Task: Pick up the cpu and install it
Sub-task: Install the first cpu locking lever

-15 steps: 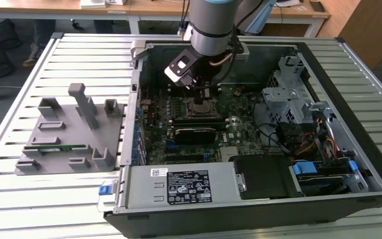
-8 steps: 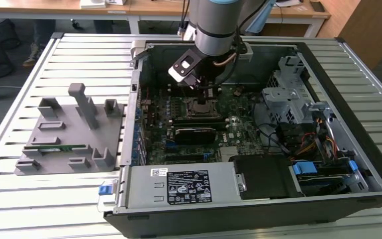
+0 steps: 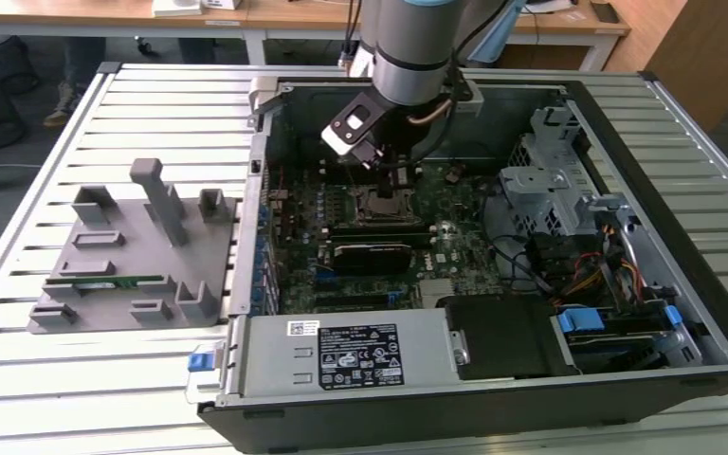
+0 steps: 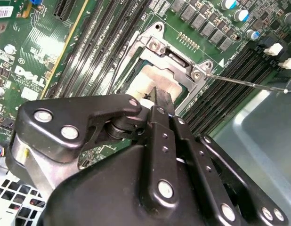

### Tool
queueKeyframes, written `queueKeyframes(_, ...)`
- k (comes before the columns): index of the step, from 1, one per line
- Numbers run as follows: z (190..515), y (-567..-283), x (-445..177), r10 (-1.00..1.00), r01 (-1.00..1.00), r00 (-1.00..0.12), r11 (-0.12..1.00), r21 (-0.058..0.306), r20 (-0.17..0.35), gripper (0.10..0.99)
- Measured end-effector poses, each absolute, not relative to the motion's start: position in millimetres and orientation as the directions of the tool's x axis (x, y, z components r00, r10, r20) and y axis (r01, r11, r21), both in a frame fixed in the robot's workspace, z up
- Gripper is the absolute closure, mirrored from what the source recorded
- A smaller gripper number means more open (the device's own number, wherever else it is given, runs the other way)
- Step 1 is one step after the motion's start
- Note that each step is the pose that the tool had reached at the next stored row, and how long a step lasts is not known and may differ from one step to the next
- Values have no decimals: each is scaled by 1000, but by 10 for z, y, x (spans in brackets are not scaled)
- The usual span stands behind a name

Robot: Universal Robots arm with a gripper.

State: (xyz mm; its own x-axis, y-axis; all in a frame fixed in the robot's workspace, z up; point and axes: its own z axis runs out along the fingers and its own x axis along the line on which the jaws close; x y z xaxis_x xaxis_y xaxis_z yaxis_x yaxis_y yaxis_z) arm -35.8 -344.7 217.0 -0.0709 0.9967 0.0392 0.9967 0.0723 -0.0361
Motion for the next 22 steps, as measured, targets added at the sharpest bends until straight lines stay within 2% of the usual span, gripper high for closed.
queueKeyframes(22,2550,-3447,-358,997,997,-71,72,-36,39,980)
